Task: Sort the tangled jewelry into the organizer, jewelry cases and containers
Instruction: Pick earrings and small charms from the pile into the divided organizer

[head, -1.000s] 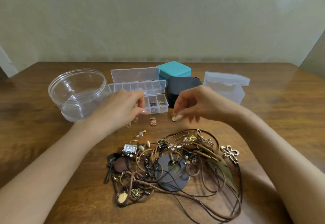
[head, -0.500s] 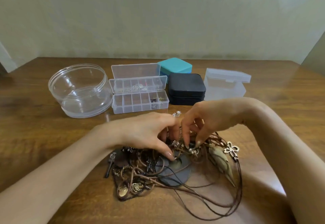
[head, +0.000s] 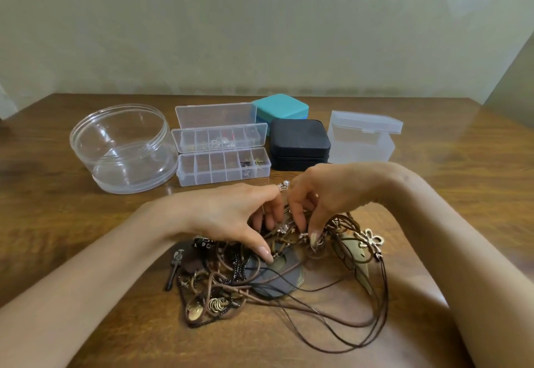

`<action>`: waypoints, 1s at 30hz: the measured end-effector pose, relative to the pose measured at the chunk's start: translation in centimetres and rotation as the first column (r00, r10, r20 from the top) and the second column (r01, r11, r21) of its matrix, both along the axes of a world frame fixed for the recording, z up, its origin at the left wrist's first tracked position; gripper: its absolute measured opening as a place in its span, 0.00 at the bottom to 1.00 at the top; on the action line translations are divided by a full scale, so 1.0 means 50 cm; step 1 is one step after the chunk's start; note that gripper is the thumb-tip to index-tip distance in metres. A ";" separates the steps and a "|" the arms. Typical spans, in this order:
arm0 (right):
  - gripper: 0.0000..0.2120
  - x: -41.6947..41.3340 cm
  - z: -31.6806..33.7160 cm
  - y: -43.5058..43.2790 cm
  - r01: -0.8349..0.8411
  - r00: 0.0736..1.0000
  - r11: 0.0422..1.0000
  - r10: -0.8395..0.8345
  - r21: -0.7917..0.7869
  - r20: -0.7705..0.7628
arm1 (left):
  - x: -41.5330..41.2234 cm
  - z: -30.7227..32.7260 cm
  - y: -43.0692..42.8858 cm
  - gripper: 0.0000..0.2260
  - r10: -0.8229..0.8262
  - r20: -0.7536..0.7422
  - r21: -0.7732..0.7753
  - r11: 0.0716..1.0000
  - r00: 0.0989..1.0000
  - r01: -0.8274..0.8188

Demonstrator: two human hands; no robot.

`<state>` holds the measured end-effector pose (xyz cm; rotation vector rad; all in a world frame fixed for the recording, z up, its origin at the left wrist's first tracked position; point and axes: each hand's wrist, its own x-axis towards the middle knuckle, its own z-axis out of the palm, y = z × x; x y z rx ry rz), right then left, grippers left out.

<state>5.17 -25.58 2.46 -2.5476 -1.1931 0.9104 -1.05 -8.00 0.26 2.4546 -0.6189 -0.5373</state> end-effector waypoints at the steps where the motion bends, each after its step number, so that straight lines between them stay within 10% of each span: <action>1: 0.08 0.002 0.001 -0.003 0.001 1.000 1.000 -0.001 0.002 -0.019 | 0.000 -0.001 0.000 0.19 0.000 -0.008 -0.003 1.000 1.000 0.000; 15: 0.04 0.002 0.002 -0.012 -0.020 0.994 0.999 0.025 -0.045 0.108 | -0.003 0.003 0.003 0.18 -0.136 -0.010 0.018 0.991 0.991 0.136; 30: 0.02 0.024 0.017 -0.041 0.045 0.982 0.921 0.031 0.387 -0.187 | -0.007 0.015 0.001 0.09 -0.063 0.005 0.004 0.998 0.998 0.063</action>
